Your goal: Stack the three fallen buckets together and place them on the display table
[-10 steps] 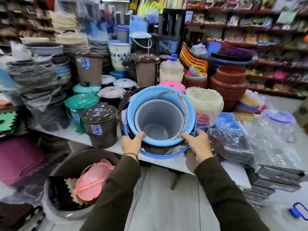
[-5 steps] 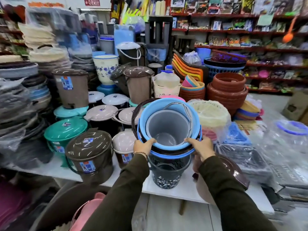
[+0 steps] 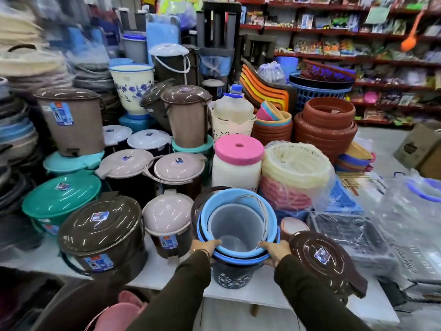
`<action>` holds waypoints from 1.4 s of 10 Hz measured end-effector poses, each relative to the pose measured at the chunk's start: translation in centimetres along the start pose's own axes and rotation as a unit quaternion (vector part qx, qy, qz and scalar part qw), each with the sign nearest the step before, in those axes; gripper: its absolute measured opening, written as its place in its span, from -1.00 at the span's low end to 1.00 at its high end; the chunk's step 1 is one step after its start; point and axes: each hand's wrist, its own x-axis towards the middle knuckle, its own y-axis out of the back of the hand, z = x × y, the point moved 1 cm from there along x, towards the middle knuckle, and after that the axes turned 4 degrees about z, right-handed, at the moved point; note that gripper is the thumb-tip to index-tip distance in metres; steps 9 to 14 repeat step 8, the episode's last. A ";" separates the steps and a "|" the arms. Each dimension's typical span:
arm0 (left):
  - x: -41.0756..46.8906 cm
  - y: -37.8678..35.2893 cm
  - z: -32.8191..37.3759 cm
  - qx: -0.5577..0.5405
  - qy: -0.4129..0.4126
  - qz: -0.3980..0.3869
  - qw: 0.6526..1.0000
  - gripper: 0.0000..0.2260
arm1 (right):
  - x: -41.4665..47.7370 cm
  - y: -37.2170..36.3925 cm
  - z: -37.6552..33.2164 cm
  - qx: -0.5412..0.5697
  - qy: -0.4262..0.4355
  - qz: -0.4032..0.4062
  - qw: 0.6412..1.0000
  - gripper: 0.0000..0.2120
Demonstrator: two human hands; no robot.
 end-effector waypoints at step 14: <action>3.1 -1.0 1.6 0.336 -0.329 0.158 0.869 -0.32 | 2.0 1.5 -1.4 -0.356 0.314 0.140 0.869 -0.03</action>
